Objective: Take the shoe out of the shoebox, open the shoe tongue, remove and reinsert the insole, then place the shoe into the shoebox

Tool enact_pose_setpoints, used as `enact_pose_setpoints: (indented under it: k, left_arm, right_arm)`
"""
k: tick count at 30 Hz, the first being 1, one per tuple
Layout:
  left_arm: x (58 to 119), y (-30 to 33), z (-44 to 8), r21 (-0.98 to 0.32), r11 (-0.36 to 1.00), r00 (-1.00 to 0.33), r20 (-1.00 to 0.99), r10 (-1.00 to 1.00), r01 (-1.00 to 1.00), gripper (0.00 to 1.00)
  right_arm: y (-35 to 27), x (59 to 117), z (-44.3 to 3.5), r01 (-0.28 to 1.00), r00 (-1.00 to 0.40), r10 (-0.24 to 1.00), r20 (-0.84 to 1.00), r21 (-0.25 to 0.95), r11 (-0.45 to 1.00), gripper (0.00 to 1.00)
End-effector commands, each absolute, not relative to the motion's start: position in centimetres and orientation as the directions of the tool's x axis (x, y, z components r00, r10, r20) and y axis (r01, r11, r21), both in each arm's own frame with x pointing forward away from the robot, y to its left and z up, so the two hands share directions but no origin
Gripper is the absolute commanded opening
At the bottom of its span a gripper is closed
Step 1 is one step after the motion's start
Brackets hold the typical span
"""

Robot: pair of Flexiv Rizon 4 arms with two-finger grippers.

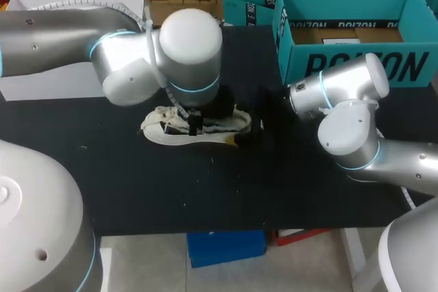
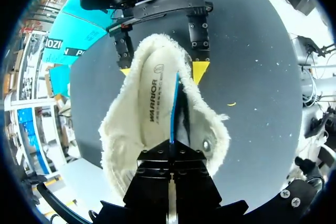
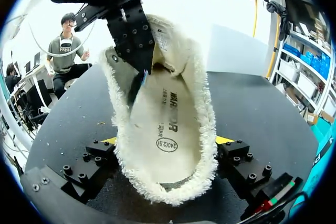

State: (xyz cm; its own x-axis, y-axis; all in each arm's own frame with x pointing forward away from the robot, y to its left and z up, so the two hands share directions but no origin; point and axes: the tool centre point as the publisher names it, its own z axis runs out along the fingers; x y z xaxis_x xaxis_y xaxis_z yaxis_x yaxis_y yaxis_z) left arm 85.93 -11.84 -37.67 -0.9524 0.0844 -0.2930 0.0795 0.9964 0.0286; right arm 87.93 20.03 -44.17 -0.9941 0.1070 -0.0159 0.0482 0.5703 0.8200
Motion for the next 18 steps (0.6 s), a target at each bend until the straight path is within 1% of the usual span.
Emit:
enact_pose_setpoints:
  k: [1,9,15,16,17,18]
  left_arm:
    - [85.9,-10.8,-36.6,-0.045,0.994,-0.965,-0.249,0.087,0.102,0.00]
    - [85.9,-10.7,-37.1,-0.085,0.992,-0.979,-0.185,0.081,0.098,0.00]
    - [86.1,-11.2,-37.4,-0.075,0.991,-0.980,-0.172,0.097,0.112,0.00]
    - [86.2,-11.5,-37.6,-0.072,0.991,-0.980,-0.169,0.101,0.114,0.12]
    - [86.3,-11.8,-37.8,-0.067,0.991,-0.980,-0.169,0.106,0.119,0.30]
    - [86.4,-12.1,-38.0,-0.060,0.991,-0.979,-0.172,0.112,0.123,0.42]
  right_arm:
    - [20.0,87.9,-44.4,0.049,-0.994,0.108,-0.016,0.819,0.571,0.00]
    - [20.0,87.9,-44.4,0.049,-0.994,0.108,-0.016,0.819,0.571,0.00]
    - [20.0,87.9,-44.4,0.049,-0.994,0.108,-0.016,0.819,0.571,0.00]
    - [20.0,87.9,-44.4,0.049,-0.994,0.108,-0.016,0.819,0.571,0.00]
    - [20.0,87.9,-44.4,0.049,-0.994,0.108,-0.016,0.819,0.571,0.00]
    - [20.0,87.9,-44.4,0.049,-0.994,0.108,-0.016,0.819,0.571,0.00]
